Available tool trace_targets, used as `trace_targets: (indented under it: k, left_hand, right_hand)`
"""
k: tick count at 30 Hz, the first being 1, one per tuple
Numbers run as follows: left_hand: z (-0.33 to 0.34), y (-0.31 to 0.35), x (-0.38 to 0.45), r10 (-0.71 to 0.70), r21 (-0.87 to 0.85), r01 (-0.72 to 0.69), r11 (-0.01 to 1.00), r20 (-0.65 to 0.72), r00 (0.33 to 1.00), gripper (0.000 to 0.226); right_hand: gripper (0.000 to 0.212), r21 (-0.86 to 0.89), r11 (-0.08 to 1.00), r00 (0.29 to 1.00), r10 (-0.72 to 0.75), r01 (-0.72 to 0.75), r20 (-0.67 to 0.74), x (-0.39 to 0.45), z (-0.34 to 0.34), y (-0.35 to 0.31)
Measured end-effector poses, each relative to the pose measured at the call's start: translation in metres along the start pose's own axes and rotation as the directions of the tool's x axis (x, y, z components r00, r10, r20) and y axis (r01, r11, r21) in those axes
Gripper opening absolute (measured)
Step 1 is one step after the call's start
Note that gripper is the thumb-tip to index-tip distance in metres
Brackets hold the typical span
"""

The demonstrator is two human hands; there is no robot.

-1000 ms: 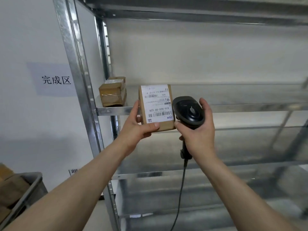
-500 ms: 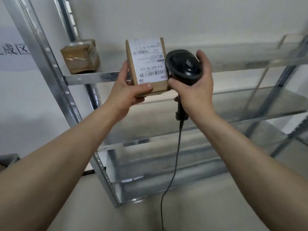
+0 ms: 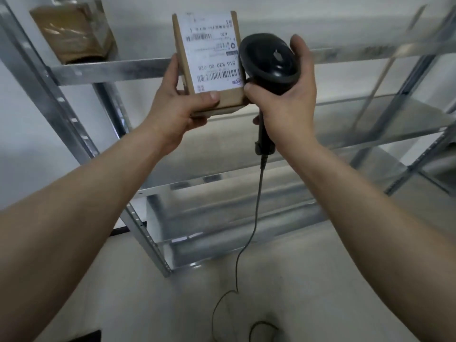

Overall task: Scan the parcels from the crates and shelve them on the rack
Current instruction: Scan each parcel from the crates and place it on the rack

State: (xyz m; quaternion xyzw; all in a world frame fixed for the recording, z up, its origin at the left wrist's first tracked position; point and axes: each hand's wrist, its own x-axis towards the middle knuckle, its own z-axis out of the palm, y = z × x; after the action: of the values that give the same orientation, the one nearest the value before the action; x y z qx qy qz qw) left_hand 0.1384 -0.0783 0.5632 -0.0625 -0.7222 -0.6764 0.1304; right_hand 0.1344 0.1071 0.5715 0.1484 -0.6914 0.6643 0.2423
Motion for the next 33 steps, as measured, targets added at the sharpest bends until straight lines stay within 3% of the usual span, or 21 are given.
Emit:
trace_targets:
  k: [12, 23, 27, 33]
  left_hand:
    - [0.017, 0.020, 0.038, 0.035, -0.090, -0.038, 0.995, -0.039, 0.999, 0.098]
    - [0.059, 0.035, 0.080, 0.047, -0.004, -0.050, 0.999, -0.225, 0.973, 0.098]
    - [0.070, 0.034, 0.084, 0.040, 0.020, -0.036, 0.999, -0.268, 0.963, 0.104]
    - [0.075, 0.031, 0.083, 0.018, 0.046, -0.005, 0.999, -0.292, 0.956, 0.097]
  right_hand:
    - [0.098, 0.092, 0.996, 0.999, 0.016, -0.019, 0.029, 0.051, -0.003, -0.004]
    - [0.093, 0.233, 0.973, 0.981, -0.043, -0.003, 0.189, 0.131, -0.032, 0.024]
    - [0.093, 0.245, 0.969, 0.961, -0.040, -0.029, 0.275, 0.147, -0.038, 0.031]
    - [0.092, 0.253, 0.966, 0.950, -0.025, -0.057, 0.310, 0.151, -0.041, 0.039]
